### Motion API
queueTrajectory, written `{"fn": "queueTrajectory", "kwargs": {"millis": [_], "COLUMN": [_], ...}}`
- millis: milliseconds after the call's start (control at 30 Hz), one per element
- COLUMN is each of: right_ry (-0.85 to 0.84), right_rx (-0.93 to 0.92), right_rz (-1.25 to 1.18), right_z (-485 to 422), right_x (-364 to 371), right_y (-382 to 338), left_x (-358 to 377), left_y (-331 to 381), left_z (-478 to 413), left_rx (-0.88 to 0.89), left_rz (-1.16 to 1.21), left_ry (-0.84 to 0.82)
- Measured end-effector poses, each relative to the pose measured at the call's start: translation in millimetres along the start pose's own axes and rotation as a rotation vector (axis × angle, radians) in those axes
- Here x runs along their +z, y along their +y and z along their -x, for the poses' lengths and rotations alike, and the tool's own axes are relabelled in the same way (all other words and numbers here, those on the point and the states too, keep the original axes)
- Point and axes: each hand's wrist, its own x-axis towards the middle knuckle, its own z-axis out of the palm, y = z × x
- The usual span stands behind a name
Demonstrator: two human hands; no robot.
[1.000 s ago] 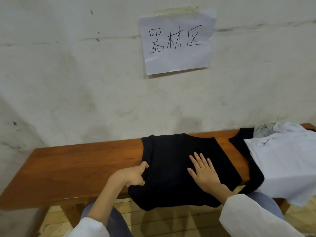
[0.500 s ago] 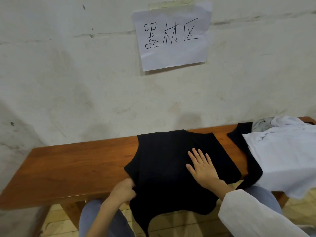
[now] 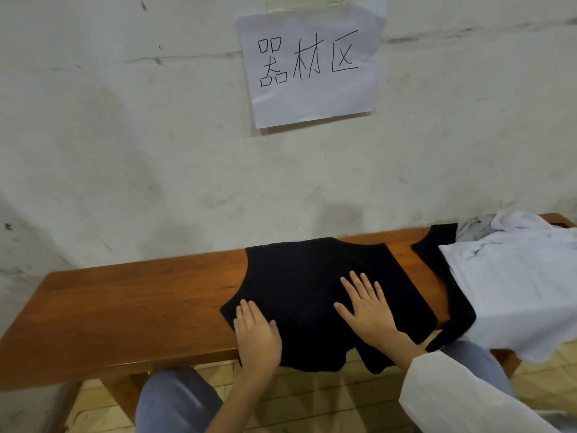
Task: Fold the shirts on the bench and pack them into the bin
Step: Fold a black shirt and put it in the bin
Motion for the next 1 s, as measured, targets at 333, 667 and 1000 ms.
{"fn": "queueTrajectory", "kwargs": {"millis": [333,667,1000], "right_ry": [0.011,0.085,0.041], "right_rx": [0.171,0.438,0.214], "right_rz": [-0.135,-0.033,0.015], "right_z": [-28,-30,-60], "right_x": [-24,-7,-7], "right_y": [45,26,38], "left_x": [-36,11,-3], "left_y": [-26,13,-36], "left_z": [-73,-68,-121], "left_rx": [-0.204,-0.029,-0.090], "left_rz": [-0.107,-0.108,-0.085], "left_ry": [-0.183,-0.089,0.137]}}
